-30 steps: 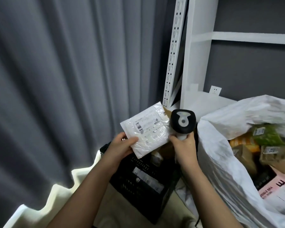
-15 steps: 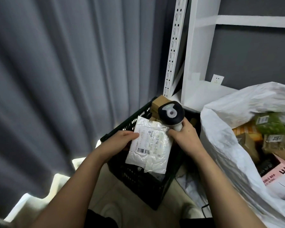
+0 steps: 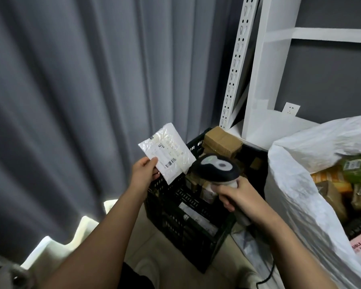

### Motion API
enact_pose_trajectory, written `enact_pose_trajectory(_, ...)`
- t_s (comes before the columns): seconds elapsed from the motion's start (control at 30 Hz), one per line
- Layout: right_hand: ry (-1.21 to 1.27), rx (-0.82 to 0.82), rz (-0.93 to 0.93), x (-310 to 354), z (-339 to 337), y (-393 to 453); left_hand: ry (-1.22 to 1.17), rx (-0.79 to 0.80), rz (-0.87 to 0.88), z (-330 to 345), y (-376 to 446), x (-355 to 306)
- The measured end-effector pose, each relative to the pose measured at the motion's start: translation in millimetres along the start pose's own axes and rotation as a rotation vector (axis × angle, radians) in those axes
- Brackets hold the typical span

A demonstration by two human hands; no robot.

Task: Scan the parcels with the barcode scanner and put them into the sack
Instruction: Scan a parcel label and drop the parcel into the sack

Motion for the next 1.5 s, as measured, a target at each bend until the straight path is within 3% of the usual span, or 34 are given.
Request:
enact_pose_trajectory(0.2, -0.003, 0.078, 0.051, -11.5, 27.6, -6.1, -0.031, -0.024, 0.037, -2.7, 1.4, -5.8)
enact_pose_trajectory(0.57, -0.194, 0.013, 0.008, 6.8, 13.3, -13.9, -0.062, -0.034, 0.043, -5.8, 9.7, -1.3)
enact_pose_trajectory(1.5, -0.189, 0.013, 0.01, 14.3, 6.9, -26.0, -0.07, -0.024, 0.013, -12.0, 23.2, 13.1)
Point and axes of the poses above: each hand's wrist, its own y-axis towards the middle knuckle, its own z-axis out of the palm, x = y × z, the point moved 10 cm from there along y, towards the middle knuckle, and after that the axes turned 7 degrees about y, right-handed, at the moved point
